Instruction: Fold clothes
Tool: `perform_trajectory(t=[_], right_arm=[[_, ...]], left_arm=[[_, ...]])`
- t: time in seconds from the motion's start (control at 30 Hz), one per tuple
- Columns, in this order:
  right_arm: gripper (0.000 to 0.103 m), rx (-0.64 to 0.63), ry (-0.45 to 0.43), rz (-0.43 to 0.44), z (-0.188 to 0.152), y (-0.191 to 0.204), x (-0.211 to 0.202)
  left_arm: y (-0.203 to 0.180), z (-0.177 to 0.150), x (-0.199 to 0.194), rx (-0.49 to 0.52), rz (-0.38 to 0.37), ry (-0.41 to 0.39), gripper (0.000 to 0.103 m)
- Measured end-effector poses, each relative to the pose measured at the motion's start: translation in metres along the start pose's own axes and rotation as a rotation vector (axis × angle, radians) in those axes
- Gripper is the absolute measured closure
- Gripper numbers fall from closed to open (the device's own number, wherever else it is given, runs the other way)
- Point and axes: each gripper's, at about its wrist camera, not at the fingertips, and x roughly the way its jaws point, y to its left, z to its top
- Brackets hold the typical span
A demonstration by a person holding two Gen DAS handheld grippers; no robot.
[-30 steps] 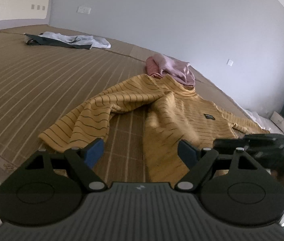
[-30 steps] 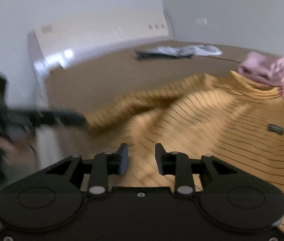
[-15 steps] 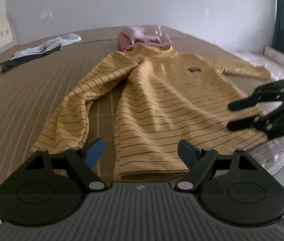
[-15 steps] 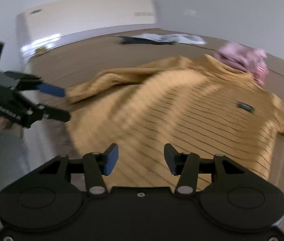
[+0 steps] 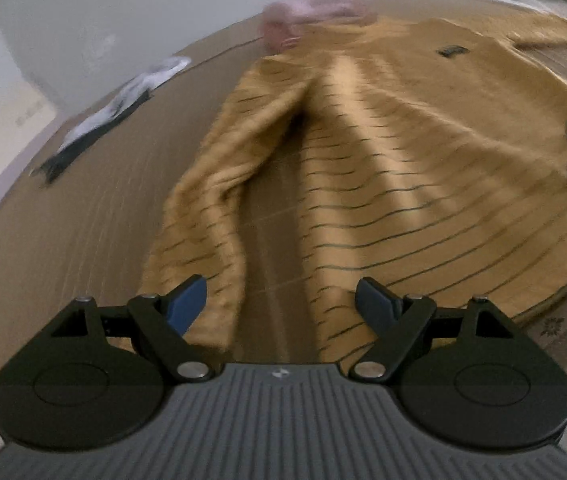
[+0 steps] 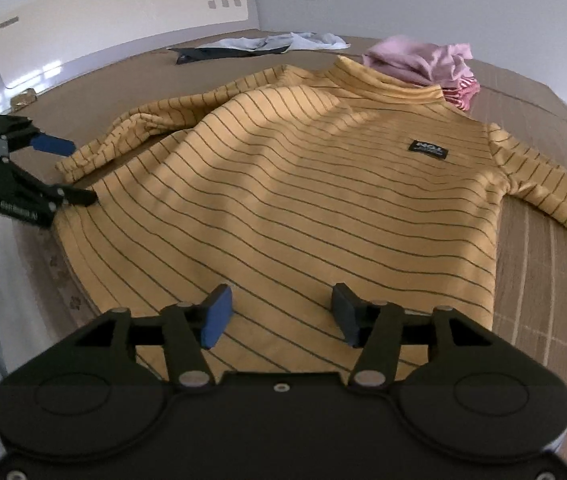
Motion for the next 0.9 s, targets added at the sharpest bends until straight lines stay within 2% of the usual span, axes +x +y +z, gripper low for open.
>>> perform_trajectory(t=[0.1,0.13,0.2,0.3,0.37,0.4,0.47,0.57,0.63,0.7,0.8,0.9], right_arm=[[0.036,-0.012,-0.01,0.018,-0.003,0.001,-0.001],[0.034,-0.017,-0.014,0.021,-0.004,0.001,-0.001],[0.033,-0.028,-0.022,0.022,-0.006,0.003,-0.001],[0.03,-0.023,-0.031,0.033,-0.007,0.003,-0.001],[0.029,-0.02,-0.039,0.041,-0.008,0.002,-0.001],[0.029,-0.024,-0.042,0.041,-0.009,0.003,-0.001],[0.029,-0.027,-0.048,0.043,-0.01,0.003,-0.001],[0.028,-0.023,-0.055,0.051,-0.01,0.002,-0.002],[0.028,-0.021,-0.057,0.057,-0.011,0.001,-0.002],[0.028,-0.02,-0.06,0.06,-0.011,0.001,-0.002],[0.028,-0.02,-0.065,0.065,-0.012,0.0,-0.001],[0.028,-0.021,-0.068,0.072,-0.012,-0.002,-0.002]], left_arm=[[0.033,-0.004,-0.012,-0.091,0.01,-0.023,0.017],[0.047,-0.005,-0.013,-0.148,-0.009,-0.031,0.017],[0.077,-0.007,-0.016,-0.268,-0.055,-0.046,0.017],[0.119,-0.011,-0.003,-0.539,-0.135,-0.035,0.017],[0.133,-0.012,0.011,-0.643,-0.164,-0.002,0.018],[0.133,-0.012,0.015,-0.644,-0.145,0.016,0.019],[0.125,-0.008,0.025,-0.582,-0.066,0.051,0.019],[0.107,-0.002,0.038,-0.429,0.052,0.108,0.019],[0.099,0.0,0.045,-0.361,0.094,0.122,0.016],[0.095,0.001,0.049,-0.306,0.19,0.125,0.016],[0.101,0.005,0.06,-0.196,0.328,0.147,0.016],[0.124,0.01,0.076,-0.173,0.397,0.16,0.016]])
